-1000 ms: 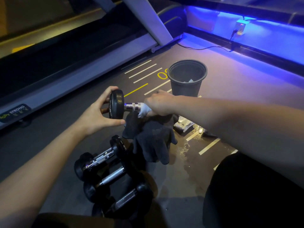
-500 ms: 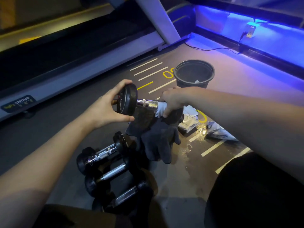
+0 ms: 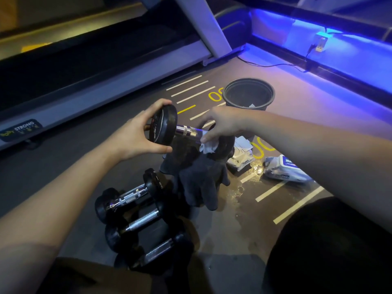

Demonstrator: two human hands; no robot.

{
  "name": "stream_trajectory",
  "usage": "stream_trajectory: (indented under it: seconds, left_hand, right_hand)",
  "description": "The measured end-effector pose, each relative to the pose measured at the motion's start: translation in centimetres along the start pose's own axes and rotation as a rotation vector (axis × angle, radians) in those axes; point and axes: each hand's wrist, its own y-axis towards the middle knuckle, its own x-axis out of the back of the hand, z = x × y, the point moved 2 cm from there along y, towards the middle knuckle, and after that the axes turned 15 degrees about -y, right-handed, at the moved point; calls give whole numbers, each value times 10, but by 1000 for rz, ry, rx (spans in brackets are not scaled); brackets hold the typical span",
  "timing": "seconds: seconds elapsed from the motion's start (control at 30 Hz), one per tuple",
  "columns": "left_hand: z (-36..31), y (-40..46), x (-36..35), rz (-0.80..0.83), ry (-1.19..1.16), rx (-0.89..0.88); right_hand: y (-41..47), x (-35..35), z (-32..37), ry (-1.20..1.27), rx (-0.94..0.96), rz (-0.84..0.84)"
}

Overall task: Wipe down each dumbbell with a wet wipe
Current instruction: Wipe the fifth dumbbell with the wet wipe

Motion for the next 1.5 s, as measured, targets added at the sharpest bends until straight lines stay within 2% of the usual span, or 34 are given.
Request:
stream_trajectory:
  seconds: [0.33,0.63,0.83,0.97,1.1,1.23,1.33,1.5]
  left_hand:
    - [2,-3,0,-6,1,7]
    - [-7,2,-3,14,91,-31]
    - [-3,0,-2,-9,55,-10]
    - [0,-3,-2,-21,2,32]
    - [3,-4,-1,-48,-10,44]
    - [4,-4,-1,-53,-19,53]
    - [5,-3,-1,-51,-38,65]
    - [5,-4,1,-39,-3,67]
  right_hand:
    - [8,-15,-12,-220,-28,20]
    - [21,-11,-30,-167,-8,305]
    - [18,-21,-25,-160,-71,75]
    - [14,-29,-15,-288,-130,-125]
    - [9,-43,-1,-419,-235,-269]
    - [11,-54,5,-557,-251,-388]
    - [16,-43,-1,-492,-222,-284]
    - [16,-26,-11,-228,-135,5]
